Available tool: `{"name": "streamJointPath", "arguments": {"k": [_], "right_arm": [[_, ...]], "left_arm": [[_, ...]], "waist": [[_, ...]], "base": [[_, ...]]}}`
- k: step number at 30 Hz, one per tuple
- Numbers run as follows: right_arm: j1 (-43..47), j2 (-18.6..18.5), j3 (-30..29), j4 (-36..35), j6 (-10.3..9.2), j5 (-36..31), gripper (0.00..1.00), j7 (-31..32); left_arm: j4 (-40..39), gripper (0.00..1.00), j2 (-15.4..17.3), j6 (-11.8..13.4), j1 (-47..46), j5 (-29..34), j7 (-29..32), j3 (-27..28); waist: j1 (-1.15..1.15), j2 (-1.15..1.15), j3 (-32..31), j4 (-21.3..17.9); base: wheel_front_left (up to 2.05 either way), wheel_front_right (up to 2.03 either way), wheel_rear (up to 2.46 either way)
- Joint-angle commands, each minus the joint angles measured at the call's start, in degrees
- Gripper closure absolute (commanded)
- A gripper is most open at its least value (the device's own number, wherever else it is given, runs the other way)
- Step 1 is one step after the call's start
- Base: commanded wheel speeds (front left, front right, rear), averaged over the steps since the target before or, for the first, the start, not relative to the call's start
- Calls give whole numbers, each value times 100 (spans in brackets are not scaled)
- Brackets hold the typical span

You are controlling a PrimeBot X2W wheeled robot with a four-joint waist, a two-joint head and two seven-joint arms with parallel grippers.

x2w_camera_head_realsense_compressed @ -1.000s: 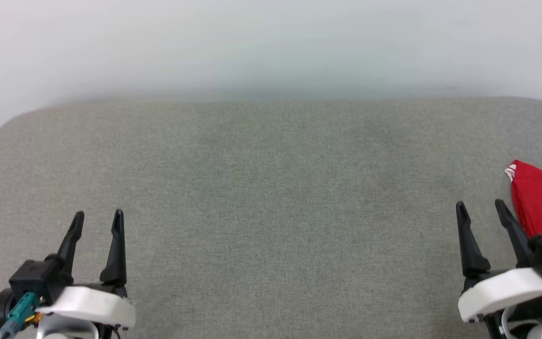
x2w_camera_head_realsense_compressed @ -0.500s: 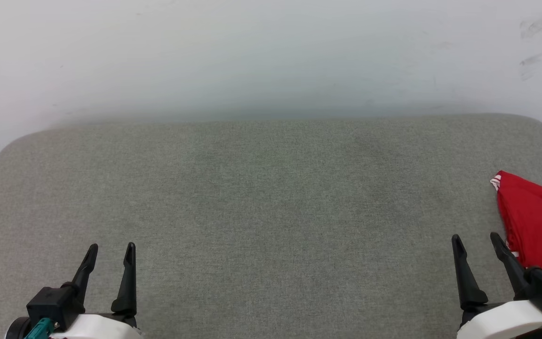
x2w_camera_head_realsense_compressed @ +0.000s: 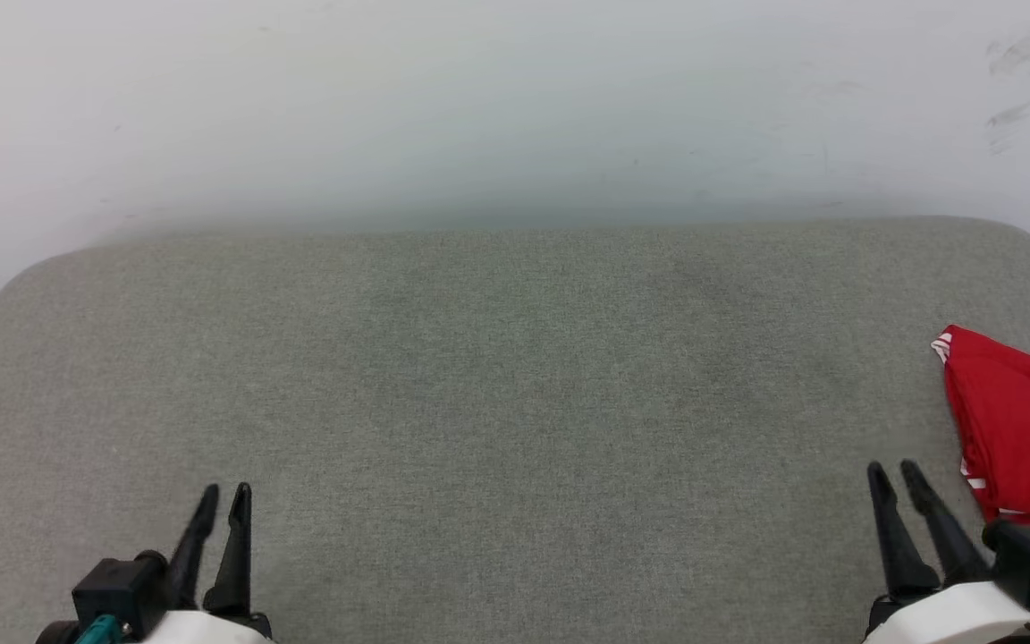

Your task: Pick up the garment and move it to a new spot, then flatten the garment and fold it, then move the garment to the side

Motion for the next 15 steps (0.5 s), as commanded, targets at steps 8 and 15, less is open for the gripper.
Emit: {"name": "streamJointPath", "arguments": {"k": [8, 15], "right_arm": [[-91, -24, 21, 205, 0, 818, 100, 24], [-229, -52, 23, 378, 0, 1608, 100, 59]], "left_arm": [[122, 100, -179, -81, -76, -628, 205, 128], [181, 100, -317, -160, -172, -1232, 395, 268]], "waist": [[1, 0, 9, 10], [1, 0, 17, 21]], "base": [[0, 0, 0], [0, 0, 0]]}}
